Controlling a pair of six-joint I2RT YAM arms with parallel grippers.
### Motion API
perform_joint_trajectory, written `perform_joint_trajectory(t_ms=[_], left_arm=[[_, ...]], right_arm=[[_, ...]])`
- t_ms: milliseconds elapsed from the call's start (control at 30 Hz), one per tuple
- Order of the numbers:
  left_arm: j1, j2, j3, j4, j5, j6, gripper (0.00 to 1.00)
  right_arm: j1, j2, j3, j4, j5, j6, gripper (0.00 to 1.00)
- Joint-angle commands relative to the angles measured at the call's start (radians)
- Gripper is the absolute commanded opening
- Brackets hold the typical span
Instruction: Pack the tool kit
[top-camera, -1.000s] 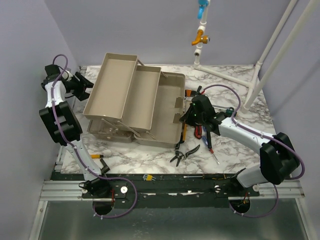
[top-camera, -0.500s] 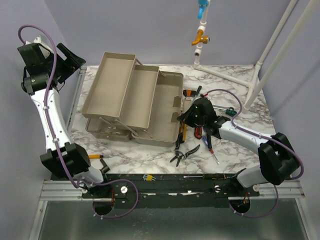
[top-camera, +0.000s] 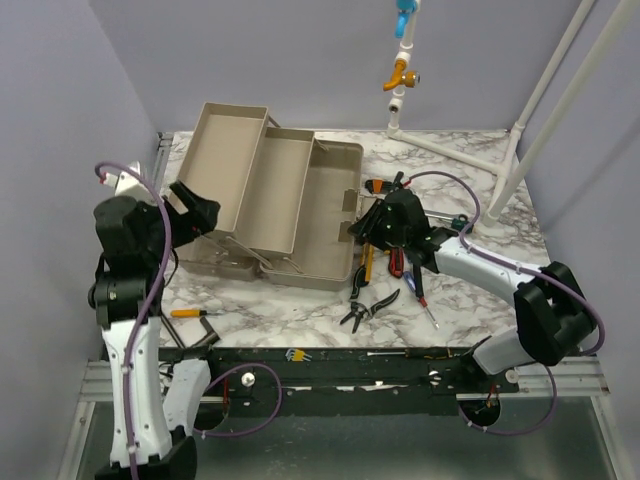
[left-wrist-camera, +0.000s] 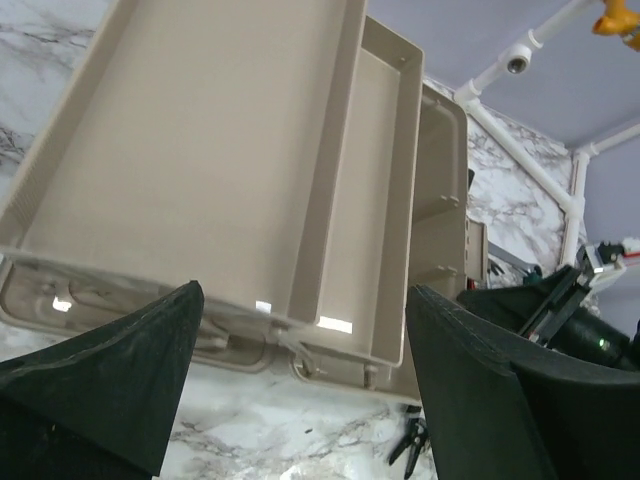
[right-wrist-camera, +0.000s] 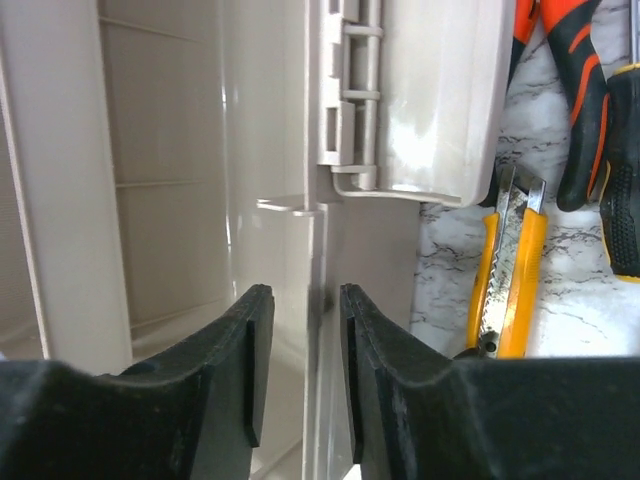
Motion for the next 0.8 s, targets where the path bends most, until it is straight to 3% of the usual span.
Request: perform_joint_trajectory(t_ms=[0,267,400,567,767], left_arm=[[-0.026,-0.17,-0.136,-0.038,0.055,-0.021,0.83],[-0.169,-0.425,-0.444,-0.092,0.047,-0.051,0.78],[-0.241,-0.538,-0.509,-0.079,0.035,-0.095,0.76],[-0.307,-0.493,-0.536,-0.05,0.023,-0.143,0.78],[-0.438,-0.519,-0.681,0.143,-0.084,-0.309,0.78]], right_arm=[[0.007,-0.047,0.051,-0.052,0.021,-0.058,0.43],[0.007,-0.062,0.097,-0.192,-0.045,-0.208,0.65],[0.006,-0.086,0.094,-0.254,-0.067,-0.267,0.66],[0.007,-0.104,0.062,-0.271,-0.094,-0.272,0.69],[0.009,-0.09,0.038,-0.246,-0.11,-0.25,0.69]])
